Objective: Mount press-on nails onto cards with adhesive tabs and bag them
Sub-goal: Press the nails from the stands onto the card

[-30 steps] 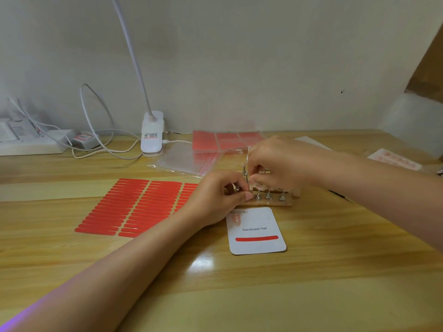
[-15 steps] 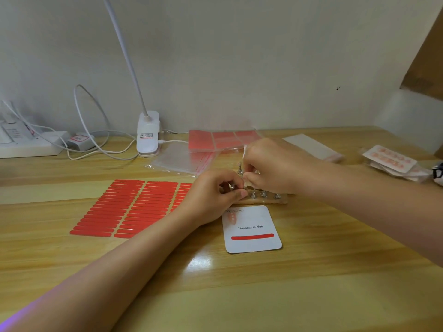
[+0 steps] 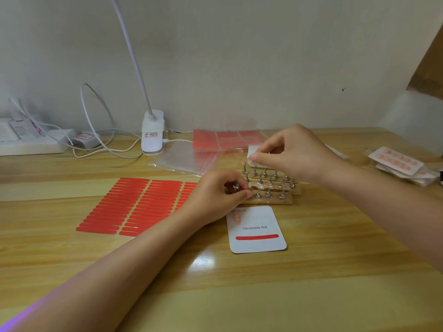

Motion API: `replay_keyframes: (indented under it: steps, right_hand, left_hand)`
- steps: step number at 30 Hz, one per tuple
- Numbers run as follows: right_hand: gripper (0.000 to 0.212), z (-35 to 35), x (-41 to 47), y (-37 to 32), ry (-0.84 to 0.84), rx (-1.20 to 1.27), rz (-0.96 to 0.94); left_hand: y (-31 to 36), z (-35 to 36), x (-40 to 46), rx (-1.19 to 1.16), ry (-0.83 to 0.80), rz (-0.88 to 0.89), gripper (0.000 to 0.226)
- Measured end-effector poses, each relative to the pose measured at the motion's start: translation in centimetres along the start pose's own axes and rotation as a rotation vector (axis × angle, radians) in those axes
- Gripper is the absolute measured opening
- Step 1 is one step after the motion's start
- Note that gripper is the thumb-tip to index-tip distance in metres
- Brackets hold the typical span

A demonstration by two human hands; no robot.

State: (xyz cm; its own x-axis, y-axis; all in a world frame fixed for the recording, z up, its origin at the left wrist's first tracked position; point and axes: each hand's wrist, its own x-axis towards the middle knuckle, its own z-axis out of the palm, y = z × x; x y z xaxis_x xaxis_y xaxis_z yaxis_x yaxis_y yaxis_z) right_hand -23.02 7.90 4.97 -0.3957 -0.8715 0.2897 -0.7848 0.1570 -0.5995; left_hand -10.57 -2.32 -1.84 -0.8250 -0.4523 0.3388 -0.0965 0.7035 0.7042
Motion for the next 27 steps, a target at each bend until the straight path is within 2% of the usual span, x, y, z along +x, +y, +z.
replay_keyframes:
  steps: [6,9,14,20,23,27]
  right_hand:
    - [0.009,1.2,-1.9,0.8,0.108,0.226,0.083]
    - [0.008,1.6,-2.8,1.2,0.175,0.258,0.079]
    - [0.008,2.4,-3.5,1.4,0.228,0.190,0.019]
    - [0.010,3.1,-4.1,1.3,0.248,0.063,-0.082]
    - [0.010,3.2,-4.2,1.3,0.246,-0.001,-0.105]
    - [0.012,3.2,-4.3,1.1,0.245,-0.024,-0.119]
  left_hand:
    - [0.5,-0.8,0.1,-0.106,-0.035,-0.123,0.018]
    - [0.5,-1.4,0.1,-0.194,-0.046,-0.149,0.029]
    - [1.3,-2.0,0.2,-0.228,0.071,-0.072,0.009]
    - [2.1,-2.1,0.2,-0.158,0.033,0.017,0.012]
    - [2.3,-2.3,0.2,-0.109,0.022,0.061,0.006]
    - [2.6,-2.6,0.2,0.095,0.027,0.169,0.004]
